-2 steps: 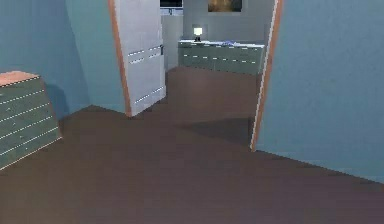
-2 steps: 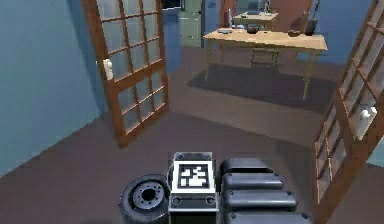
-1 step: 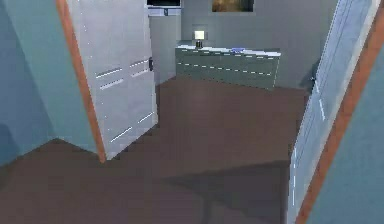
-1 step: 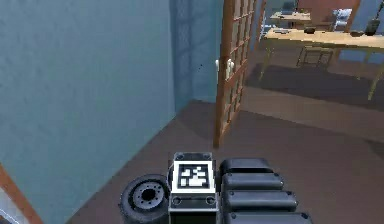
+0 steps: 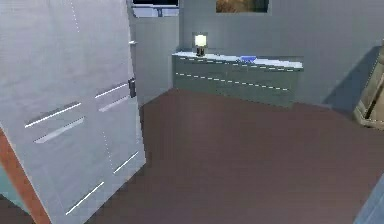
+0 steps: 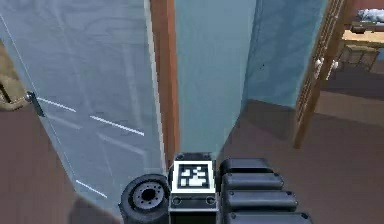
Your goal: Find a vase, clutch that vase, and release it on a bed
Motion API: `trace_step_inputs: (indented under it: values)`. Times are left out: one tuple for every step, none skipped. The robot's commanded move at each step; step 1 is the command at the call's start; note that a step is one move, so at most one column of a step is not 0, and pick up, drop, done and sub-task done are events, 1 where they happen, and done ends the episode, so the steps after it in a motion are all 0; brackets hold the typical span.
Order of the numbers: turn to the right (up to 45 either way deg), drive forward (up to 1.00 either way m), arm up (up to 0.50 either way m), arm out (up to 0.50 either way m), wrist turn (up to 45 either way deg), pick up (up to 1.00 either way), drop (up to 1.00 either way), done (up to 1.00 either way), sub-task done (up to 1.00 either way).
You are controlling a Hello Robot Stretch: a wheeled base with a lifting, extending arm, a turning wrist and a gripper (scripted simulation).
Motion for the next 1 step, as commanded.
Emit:
trace_step_inputs:
  values:
    - [27.0, 0.0, 0.0, 0.0, 0.0, 0.0, 0.0, 0.0, 0.0]
